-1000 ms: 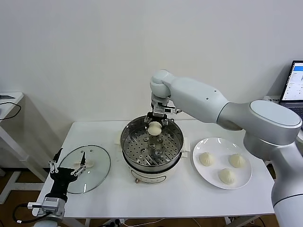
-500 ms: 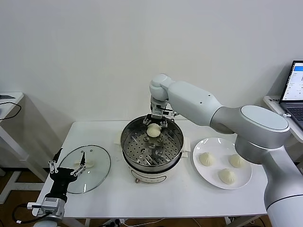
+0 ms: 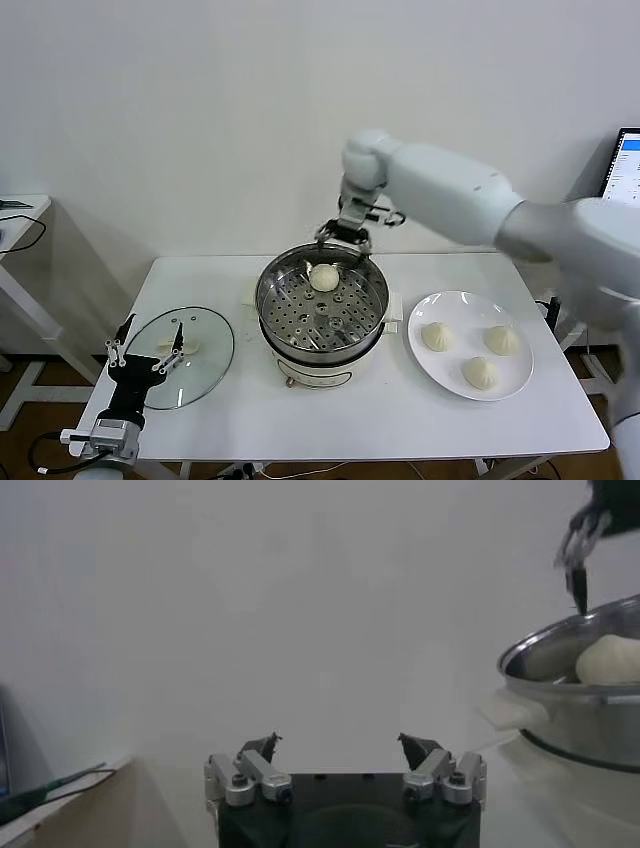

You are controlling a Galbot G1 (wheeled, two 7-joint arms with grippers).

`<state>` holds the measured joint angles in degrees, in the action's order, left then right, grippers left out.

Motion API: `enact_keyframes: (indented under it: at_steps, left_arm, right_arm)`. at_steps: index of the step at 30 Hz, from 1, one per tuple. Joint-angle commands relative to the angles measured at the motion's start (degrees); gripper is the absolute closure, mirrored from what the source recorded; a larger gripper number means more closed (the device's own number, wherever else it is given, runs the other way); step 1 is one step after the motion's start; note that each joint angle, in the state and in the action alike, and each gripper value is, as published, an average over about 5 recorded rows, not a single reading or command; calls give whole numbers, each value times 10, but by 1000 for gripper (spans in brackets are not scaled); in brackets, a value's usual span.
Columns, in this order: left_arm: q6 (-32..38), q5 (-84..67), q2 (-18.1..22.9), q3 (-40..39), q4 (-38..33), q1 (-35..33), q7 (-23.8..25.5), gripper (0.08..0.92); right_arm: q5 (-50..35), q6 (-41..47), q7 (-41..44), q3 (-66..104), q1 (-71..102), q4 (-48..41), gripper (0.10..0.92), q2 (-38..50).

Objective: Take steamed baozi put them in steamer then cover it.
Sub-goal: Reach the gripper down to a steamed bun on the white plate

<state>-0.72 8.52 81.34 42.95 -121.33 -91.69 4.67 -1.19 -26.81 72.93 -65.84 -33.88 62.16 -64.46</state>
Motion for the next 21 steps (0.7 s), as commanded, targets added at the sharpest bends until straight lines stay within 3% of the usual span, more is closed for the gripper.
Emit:
enact_keyframes:
  at_steps: [1, 10, 21]
  left_arm:
    - [0, 3, 0, -4, -5, -4, -1, 177]
    - [0, 5, 0, -10, -8, -4, -2, 177]
    - [-1, 4, 0, -10, -4, -3, 0, 177]
  right_arm:
    - [-155, 253, 15, -64, -67, 147, 203, 232]
    - [-91, 368, 11, -23, 53, 147, 203, 310]
    - [5, 388, -43, 96, 224, 65, 203, 264]
